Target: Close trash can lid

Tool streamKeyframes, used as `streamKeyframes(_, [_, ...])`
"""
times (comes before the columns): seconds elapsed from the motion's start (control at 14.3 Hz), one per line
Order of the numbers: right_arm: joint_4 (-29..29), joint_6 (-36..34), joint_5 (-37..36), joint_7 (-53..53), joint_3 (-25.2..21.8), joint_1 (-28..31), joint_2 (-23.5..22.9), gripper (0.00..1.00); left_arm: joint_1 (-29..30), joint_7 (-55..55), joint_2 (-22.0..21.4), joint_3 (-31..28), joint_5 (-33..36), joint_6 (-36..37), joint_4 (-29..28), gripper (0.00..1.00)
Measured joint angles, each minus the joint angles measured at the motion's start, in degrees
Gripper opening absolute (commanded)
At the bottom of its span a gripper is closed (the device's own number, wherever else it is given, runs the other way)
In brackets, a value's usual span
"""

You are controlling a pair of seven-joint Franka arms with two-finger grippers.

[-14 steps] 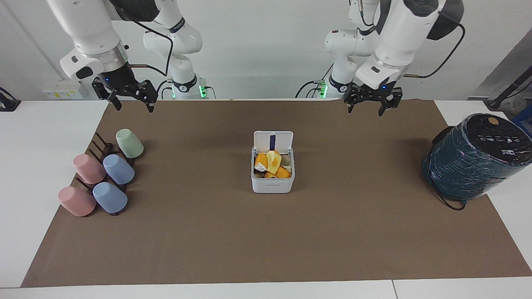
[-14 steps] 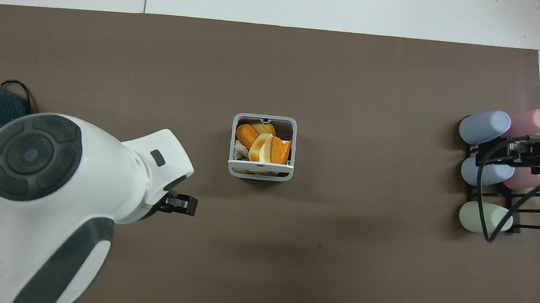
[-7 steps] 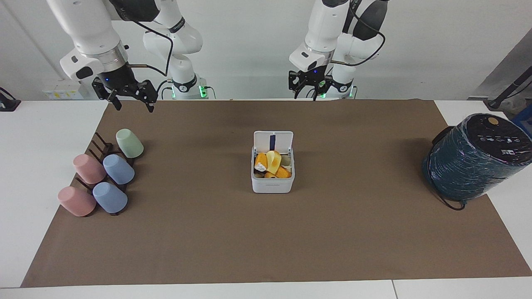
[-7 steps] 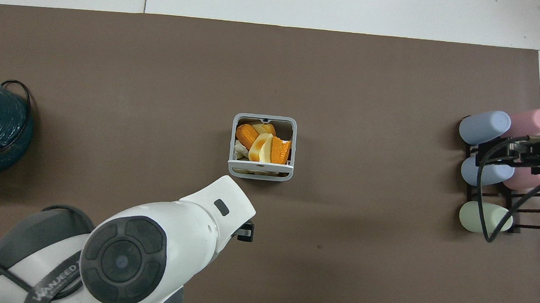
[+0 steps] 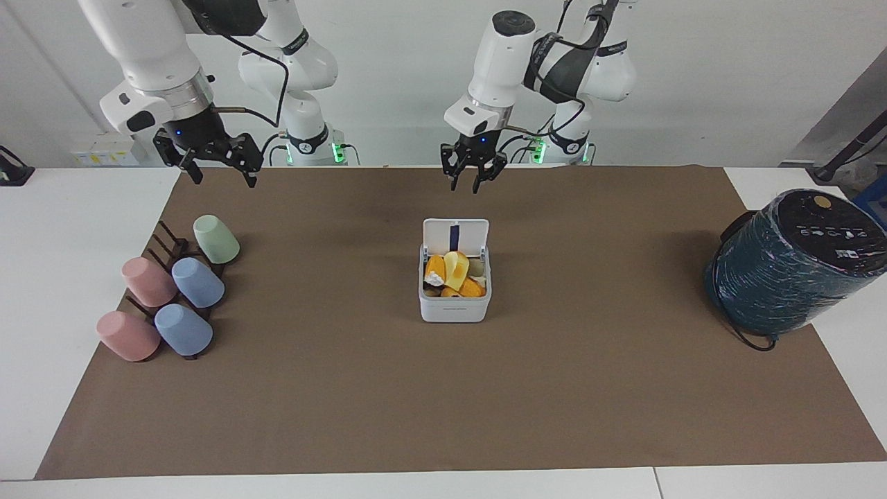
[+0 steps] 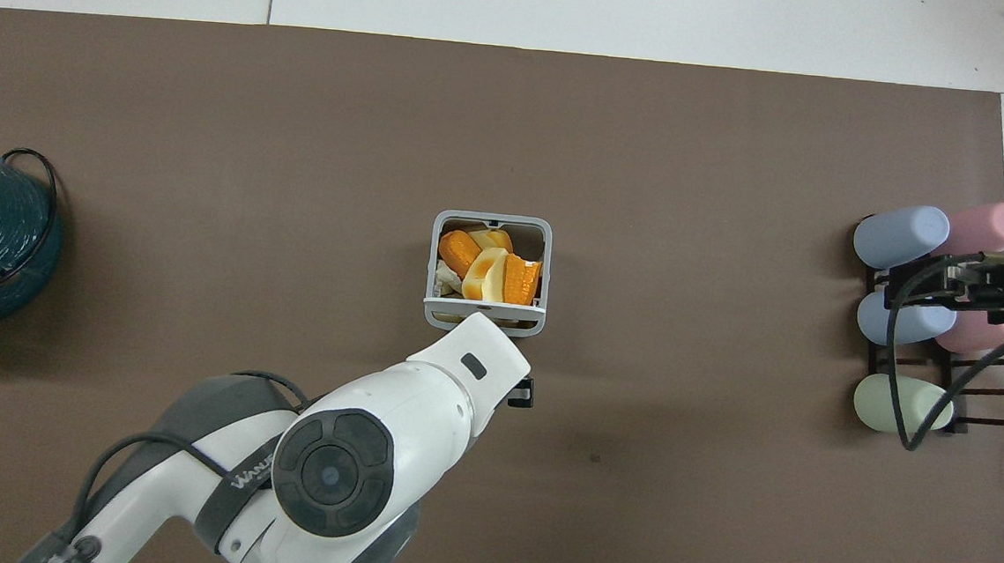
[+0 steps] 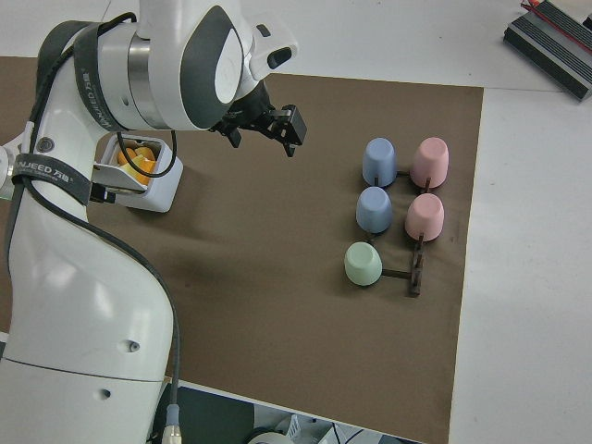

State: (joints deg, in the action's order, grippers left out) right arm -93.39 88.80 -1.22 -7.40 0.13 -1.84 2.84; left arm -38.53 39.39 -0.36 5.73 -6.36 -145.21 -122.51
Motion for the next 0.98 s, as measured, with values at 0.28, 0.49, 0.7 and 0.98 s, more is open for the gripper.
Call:
streamKeyframes(0.28, [-0.01, 0.0, 0.0, 0.0, 0.0, 0.0, 0.0, 1.0, 2.68, 0.08, 3.92, -0.81, -1.55, -4.94, 4.73, 0.13])
streamKeyframes(0.49, [-0.01, 0.0, 0.0, 0.0, 0.0, 0.0, 0.0, 1.0, 5.46, 0.06, 6.61, -0.91, -1.57, -5.02, 9.23, 0.12])
streamKeyframes(0.7, [-0.01, 0.0, 0.0, 0.0, 0.0, 0.0, 0.01, 1.0, 6.51, 0.03, 8.61, -0.91, -1.57, -5.76, 10.83, 0.11])
streamKeyframes(0.98, [-0.02, 0.0, 0.0, 0.0, 0.0, 0.0, 0.02, 1.0, 6.51, 0.03, 13.23, -0.78, -1.57, -10.92, 10.97, 0.11])
